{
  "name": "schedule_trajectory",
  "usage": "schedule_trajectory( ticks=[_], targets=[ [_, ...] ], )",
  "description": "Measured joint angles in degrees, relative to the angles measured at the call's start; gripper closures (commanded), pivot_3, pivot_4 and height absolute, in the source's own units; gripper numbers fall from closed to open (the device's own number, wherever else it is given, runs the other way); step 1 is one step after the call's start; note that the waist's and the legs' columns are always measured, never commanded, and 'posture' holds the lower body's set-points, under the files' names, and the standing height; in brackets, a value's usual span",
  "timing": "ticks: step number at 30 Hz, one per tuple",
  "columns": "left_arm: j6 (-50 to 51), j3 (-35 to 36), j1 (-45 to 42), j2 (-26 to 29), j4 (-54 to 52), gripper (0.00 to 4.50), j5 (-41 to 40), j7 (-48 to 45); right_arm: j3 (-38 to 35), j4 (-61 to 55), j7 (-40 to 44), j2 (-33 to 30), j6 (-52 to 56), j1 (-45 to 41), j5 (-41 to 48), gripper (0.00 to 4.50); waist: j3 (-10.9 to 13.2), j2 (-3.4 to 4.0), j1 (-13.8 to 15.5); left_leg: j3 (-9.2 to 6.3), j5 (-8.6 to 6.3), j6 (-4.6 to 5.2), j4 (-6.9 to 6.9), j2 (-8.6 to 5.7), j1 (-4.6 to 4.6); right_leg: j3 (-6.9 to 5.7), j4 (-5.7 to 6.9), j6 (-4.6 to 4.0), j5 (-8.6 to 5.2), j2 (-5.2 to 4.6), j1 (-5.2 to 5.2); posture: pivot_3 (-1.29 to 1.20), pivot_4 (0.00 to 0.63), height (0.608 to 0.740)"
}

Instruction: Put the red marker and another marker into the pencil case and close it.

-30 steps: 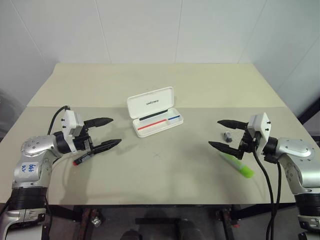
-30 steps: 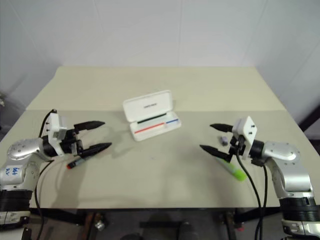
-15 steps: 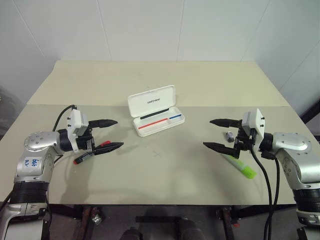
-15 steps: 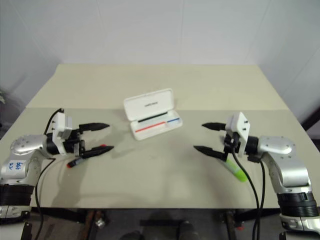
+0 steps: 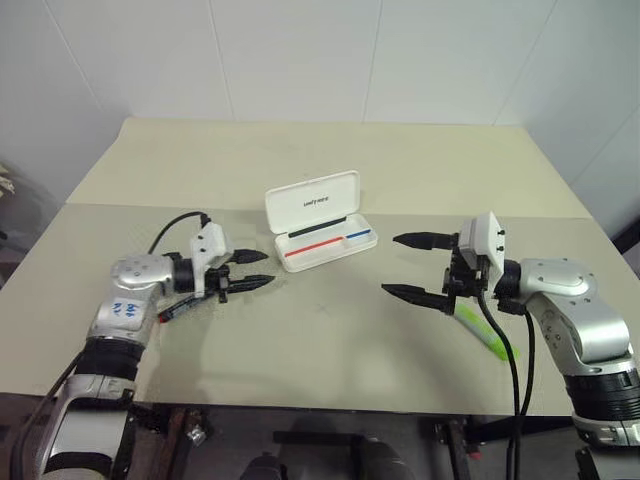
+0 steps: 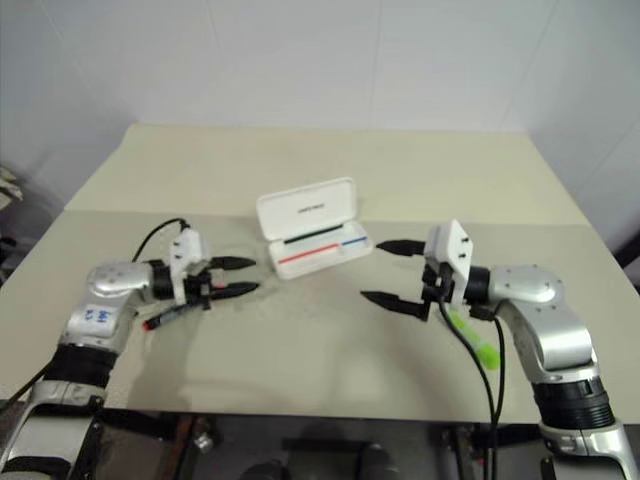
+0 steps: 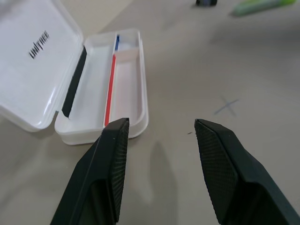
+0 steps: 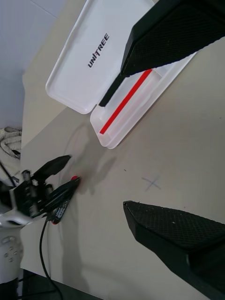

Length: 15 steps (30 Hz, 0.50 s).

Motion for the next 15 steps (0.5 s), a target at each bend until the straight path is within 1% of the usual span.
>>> schedule_trajectory(
  ticks=[4, 7, 15],
  targets=[
    [-0.6, -3.3, -4.2, -4.2, 3.1, 2.19, 4.1, 3.5, 0.1, -0.9, -1.0, 1.2, 0.1, 1.5, 0.2, 0.0, 0.0, -0.01, -0.1, -0.01, 0.0, 0.0, 0.01, -0.01, -0.13, 0.0, 0.07, 0.1, 0.06, 0.0, -0.03, 0.0, 0.15, 0.74],
    [-0.8, -3.8, -5.5, -4.9, 5.2, 2.19, 5.1, 3.8, 0.1, -1.0, -1.6, 1.2, 0.1, 2.0, 0.2, 0.0, 0.0, -0.01, -0.5, 0.07, -0.01, 0.01, -0.02, 0.01, -0.13, 0.05, 0.06, 0.1, 0.06, 0.03, -0.11, 0.0, 0.15, 0.74],
    [-1.5, -5.8, -7.9, -6.3, 11.5, 2.19, 8.6, 4.4, -0.1, -2.6, -3.9, 1.5, -0.8, 3.2, 0.2, 0.0, 0.0, -0.02, -0.2, 0.03, -0.01, 0.01, 0.13, -0.01, -0.2, 0.02, 0.08, 0.13, 0.07, 0.01, -0.09, 0.0, 0.15, 0.74]
  ],
)
